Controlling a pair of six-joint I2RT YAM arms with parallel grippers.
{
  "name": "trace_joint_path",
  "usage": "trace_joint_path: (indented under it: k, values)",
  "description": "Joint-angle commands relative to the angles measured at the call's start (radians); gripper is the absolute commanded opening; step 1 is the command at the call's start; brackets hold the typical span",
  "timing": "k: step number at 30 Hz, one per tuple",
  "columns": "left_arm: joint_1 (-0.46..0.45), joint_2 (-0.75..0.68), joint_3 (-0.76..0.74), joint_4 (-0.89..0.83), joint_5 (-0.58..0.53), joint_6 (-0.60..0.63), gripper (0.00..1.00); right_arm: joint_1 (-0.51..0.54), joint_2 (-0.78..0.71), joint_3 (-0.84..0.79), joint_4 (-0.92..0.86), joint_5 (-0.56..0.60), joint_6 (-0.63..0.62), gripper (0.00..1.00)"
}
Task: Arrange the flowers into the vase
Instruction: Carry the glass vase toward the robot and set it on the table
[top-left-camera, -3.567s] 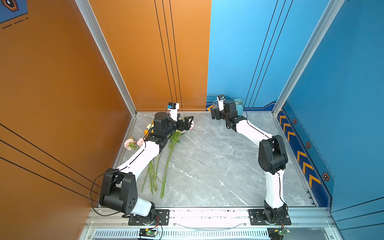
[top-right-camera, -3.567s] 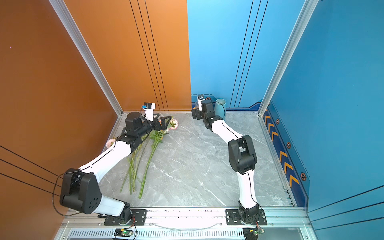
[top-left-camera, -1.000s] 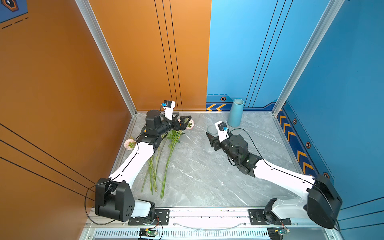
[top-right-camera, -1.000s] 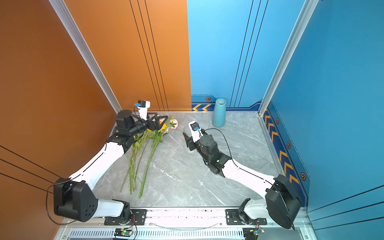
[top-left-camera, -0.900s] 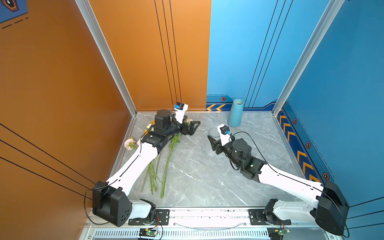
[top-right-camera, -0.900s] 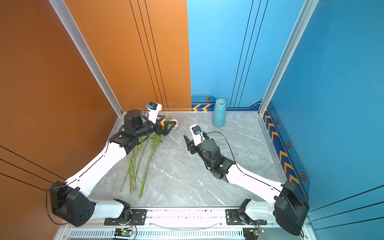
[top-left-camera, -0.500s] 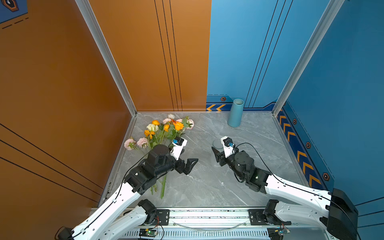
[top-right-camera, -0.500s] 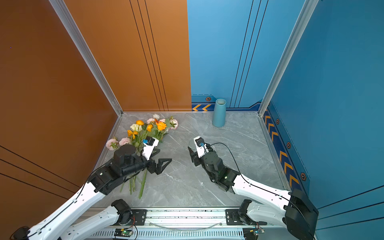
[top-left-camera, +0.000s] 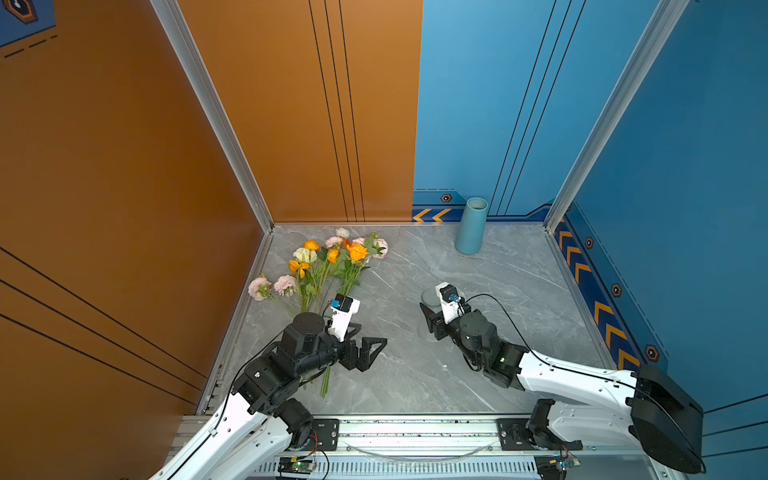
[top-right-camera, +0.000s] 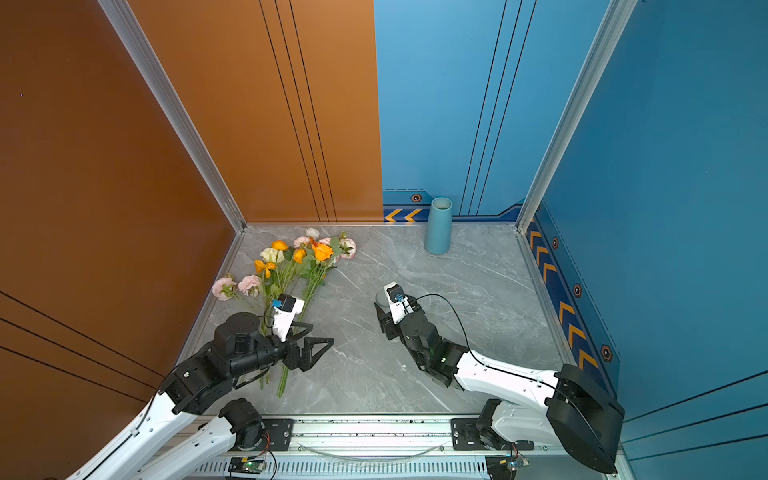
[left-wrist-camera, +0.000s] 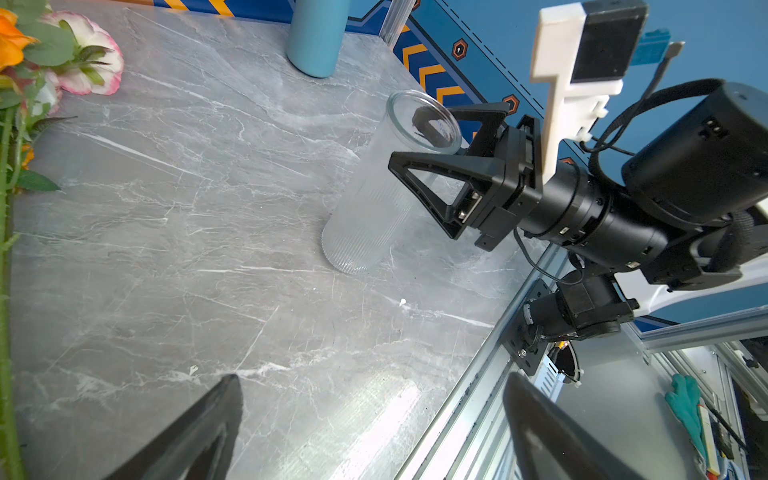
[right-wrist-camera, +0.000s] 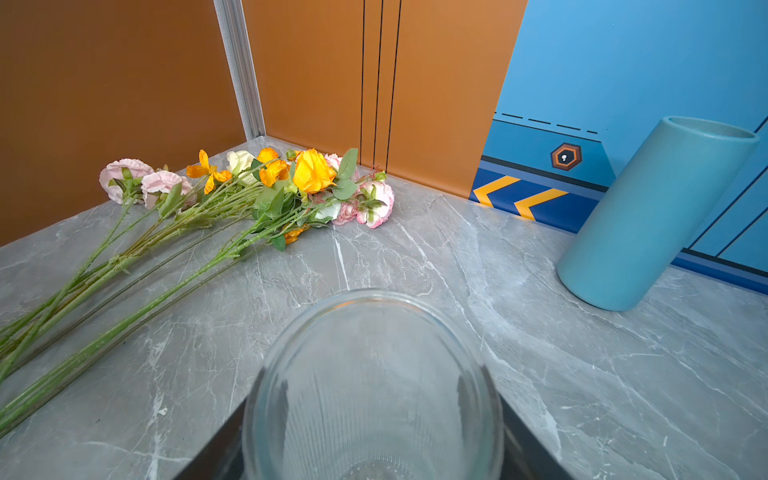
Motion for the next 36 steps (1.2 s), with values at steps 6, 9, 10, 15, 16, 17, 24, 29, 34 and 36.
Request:
trace_joint_path:
  k: [6,9,10,15,16,17,24,29,34,36]
  values:
    - [-0.005,0.026,0.018,-0.021,-0.002,-0.025,0.98,-0.006,0.064,-0.019,0.277,0.023,0.022,0.44]
    - [-0.005,0.032,0.021,-0.023,-0.013,-0.038,0.98,-0.005,0.079,-0.02,0.279,0.026,0.04,0.46]
    - [-0.004,0.035,0.021,-0.023,-0.017,-0.042,0.98,-0.005,0.08,-0.02,0.275,0.03,0.046,0.47]
    - [-0.005,0.062,0.04,-0.04,-0.037,-0.04,0.98,-0.012,0.075,-0.027,0.251,0.025,0.06,0.62]
    - [-0.005,0.067,0.044,-0.043,-0.038,-0.039,0.98,-0.012,0.069,-0.027,0.241,0.026,0.064,0.68]
    - [-0.005,0.073,0.05,-0.046,-0.041,-0.037,0.98,-0.012,0.065,-0.028,0.23,0.029,0.066,0.72]
    - [-0.003,0.105,0.093,-0.066,-0.065,-0.023,0.98,-0.02,0.003,-0.033,0.127,0.034,0.07,0.99]
    - [0.0,0.134,0.138,-0.108,-0.107,-0.01,0.98,-0.038,-0.105,-0.052,-0.027,0.001,0.092,1.0]
    - [0.006,0.175,0.194,-0.188,-0.259,-0.03,0.99,-0.042,-0.297,-0.048,-0.333,-0.053,0.096,1.0]
    - [0.018,0.187,0.197,-0.225,-0.347,-0.078,0.99,-0.041,-0.395,-0.039,-0.467,-0.053,0.087,1.0]
